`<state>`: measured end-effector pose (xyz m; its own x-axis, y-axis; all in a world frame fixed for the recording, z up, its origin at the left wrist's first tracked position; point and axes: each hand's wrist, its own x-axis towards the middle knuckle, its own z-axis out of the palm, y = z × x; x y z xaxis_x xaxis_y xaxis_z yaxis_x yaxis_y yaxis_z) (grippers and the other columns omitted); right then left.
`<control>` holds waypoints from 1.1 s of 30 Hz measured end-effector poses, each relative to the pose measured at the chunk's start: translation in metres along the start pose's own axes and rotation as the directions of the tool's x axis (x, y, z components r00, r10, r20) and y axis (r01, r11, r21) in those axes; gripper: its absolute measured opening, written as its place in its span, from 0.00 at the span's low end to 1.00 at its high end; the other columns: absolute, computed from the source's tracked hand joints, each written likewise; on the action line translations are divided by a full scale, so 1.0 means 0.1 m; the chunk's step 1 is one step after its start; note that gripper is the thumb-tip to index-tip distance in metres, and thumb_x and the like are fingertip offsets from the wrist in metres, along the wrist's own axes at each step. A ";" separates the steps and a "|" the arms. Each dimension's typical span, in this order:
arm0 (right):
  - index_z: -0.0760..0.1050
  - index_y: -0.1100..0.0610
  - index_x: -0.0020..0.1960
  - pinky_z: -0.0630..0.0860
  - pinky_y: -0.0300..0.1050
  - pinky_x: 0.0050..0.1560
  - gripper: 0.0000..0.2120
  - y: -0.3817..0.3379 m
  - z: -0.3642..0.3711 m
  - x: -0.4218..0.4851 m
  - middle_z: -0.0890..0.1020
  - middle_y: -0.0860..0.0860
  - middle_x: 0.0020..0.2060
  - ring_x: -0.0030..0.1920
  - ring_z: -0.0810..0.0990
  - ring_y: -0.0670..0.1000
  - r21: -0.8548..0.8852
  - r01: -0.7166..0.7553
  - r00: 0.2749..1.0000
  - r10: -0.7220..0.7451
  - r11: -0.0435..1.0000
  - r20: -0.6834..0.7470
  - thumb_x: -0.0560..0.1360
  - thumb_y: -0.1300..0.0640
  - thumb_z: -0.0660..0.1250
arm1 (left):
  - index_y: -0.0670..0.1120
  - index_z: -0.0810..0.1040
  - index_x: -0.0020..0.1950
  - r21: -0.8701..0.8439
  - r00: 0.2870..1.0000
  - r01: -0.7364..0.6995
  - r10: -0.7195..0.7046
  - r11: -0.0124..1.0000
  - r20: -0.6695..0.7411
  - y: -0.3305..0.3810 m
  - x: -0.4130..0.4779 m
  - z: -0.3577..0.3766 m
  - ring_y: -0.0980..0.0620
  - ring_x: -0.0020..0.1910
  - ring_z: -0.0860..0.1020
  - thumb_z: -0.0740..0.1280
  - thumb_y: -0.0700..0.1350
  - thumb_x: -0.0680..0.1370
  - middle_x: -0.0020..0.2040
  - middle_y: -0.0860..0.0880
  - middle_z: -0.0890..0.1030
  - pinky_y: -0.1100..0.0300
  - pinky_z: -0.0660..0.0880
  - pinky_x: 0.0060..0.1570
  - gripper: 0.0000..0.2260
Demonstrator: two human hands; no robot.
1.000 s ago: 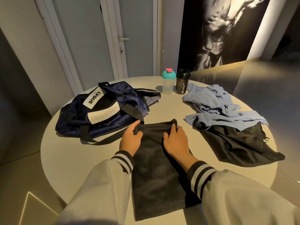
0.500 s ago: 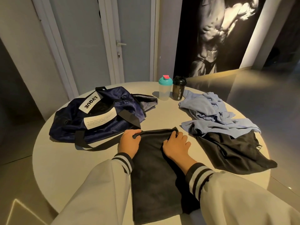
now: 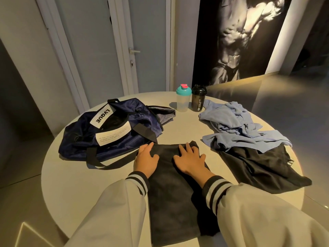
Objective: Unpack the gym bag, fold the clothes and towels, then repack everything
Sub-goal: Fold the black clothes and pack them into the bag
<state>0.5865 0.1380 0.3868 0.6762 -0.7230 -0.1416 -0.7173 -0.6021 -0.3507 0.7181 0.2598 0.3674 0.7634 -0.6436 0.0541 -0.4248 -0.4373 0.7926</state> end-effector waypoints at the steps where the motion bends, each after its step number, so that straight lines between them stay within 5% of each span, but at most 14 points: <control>1: 0.50 0.47 0.81 0.44 0.68 0.75 0.33 0.00 -0.01 0.01 0.47 0.52 0.81 0.80 0.45 0.60 0.006 -0.012 1.000 0.012 1.000 0.010 0.80 0.38 0.49 | 0.50 0.66 0.78 -0.027 1.000 0.010 -0.010 1.000 -0.017 0.00 0.00 0.00 0.44 0.73 0.68 0.66 0.43 0.81 0.76 0.47 0.65 0.45 0.69 0.72 0.25; 6: 0.49 0.46 0.81 0.43 0.68 0.75 0.33 0.00 -0.02 0.02 0.47 0.53 0.81 0.80 0.44 0.61 0.006 -0.036 0.999 0.036 0.999 0.021 0.79 0.39 0.52 | 0.50 0.71 0.75 -0.072 0.997 0.042 -0.046 0.997 -0.062 0.04 -0.02 0.00 0.45 0.70 0.70 0.68 0.44 0.79 0.74 0.48 0.64 0.51 0.70 0.66 0.23; 9: 0.52 0.46 0.81 0.42 0.69 0.75 0.32 0.00 -0.01 0.01 0.49 0.53 0.81 0.80 0.43 0.60 0.000 0.001 1.000 -0.001 1.000 -0.013 0.79 0.40 0.53 | 0.55 0.72 0.73 0.063 0.999 -0.016 0.018 0.998 -0.040 0.05 0.00 0.00 0.45 0.75 0.64 0.66 0.46 0.80 0.78 0.51 0.61 0.46 0.65 0.72 0.21; 13: 0.60 0.46 0.78 0.45 0.68 0.74 0.29 0.03 0.00 -0.06 0.59 0.53 0.79 0.79 0.53 0.58 -0.034 0.067 0.994 -0.070 0.997 -0.080 0.79 0.40 0.54 | 0.61 0.69 0.74 0.192 0.999 0.005 -0.013 0.981 0.044 0.11 0.07 -0.01 0.45 0.75 0.64 0.64 0.52 0.80 0.75 0.51 0.70 0.44 0.59 0.74 0.21; 21: 0.67 0.51 0.74 0.59 0.63 0.67 0.21 0.02 -0.16 0.10 0.66 0.54 0.73 0.71 0.66 0.60 -0.140 0.079 0.981 -0.102 0.987 -0.162 0.81 0.54 0.58 | 0.57 0.79 0.59 0.150 0.999 -0.043 0.039 0.988 0.030 0.11 0.19 0.00 0.48 0.63 0.73 0.68 0.51 0.79 0.65 0.52 0.76 0.49 0.65 0.66 0.09; 25: 0.74 0.54 0.62 0.62 0.60 0.63 0.12 0.03 -0.14 0.20 0.74 0.54 0.61 0.63 0.72 0.59 -0.116 0.087 0.975 -0.109 0.989 -0.192 0.81 0.59 0.58 | 0.58 0.78 0.55 0.043 0.999 -0.032 0.030 0.999 0.043 0.09 0.22 -0.03 0.48 0.60 0.72 0.68 0.50 0.80 0.57 0.52 0.76 0.47 0.70 0.65 0.05; 30: 0.69 0.54 0.61 0.67 0.57 0.58 0.10 0.03 -0.09 0.25 0.75 0.55 0.60 0.59 0.70 0.59 -0.060 0.094 0.953 -0.107 0.994 -0.283 0.80 0.59 0.58 | 0.53 0.80 0.55 -0.121 0.997 -0.056 0.062 0.991 0.048 0.11 0.30 -0.08 0.51 0.54 0.76 0.69 0.48 0.80 0.51 0.54 0.80 0.56 0.72 0.54 0.04; 33: 0.65 0.53 0.66 0.72 0.58 0.56 0.13 0.04 -0.12 0.28 0.72 0.56 0.62 0.59 0.70 0.62 0.005 0.101 0.961 -0.096 0.995 -0.260 0.82 0.55 0.58 | 0.50 0.80 0.58 -0.101 0.999 -0.034 0.037 0.994 0.028 0.15 0.34 -0.07 0.51 0.53 0.76 0.67 0.49 0.81 0.51 0.53 0.79 0.55 0.72 0.56 0.08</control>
<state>0.6006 0.1112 0.3928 0.6748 -0.7249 0.1384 -0.6447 -0.6703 -0.3675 0.7414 0.2363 0.3855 0.7334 -0.6766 0.0664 -0.3993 -0.3497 0.8475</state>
